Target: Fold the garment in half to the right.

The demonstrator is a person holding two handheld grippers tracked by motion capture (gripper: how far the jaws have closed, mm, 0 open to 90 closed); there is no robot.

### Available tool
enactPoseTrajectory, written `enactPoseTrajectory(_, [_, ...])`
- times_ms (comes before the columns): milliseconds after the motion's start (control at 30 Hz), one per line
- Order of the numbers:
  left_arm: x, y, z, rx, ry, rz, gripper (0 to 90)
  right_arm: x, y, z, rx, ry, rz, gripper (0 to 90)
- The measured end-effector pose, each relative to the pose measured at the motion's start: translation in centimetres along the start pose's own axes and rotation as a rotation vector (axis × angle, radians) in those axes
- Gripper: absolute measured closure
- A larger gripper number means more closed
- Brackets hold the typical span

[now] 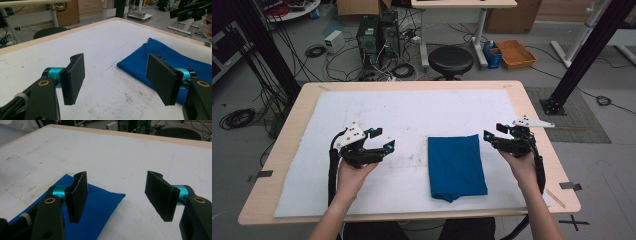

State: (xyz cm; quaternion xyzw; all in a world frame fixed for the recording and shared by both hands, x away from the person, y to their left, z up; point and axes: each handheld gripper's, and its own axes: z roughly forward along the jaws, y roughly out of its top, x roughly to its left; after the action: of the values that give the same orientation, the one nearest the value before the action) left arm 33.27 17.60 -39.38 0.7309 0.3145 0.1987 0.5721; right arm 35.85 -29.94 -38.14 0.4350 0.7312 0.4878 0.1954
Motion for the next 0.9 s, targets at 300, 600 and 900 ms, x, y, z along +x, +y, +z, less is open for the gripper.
enactPoseTrajectory(300, [0.0,0.0,0.1,0.005,-0.001,-0.003,31.0,-0.2,-0.1,0.0,0.003,-0.002,0.005,35.1])
enactPoseTrajectory(600, [0.2,-0.1,0.2,0.018,0.009,-0.014,27.1,-0.8,-0.3,-0.1,0.007,-0.012,0.008,35.0])
enactPoseTrajectory(900, [6.0,-0.5,-0.6,0.093,0.186,-0.066,29.8,-3.7,-1.9,1.2,0.090,-0.099,0.084,32.0])
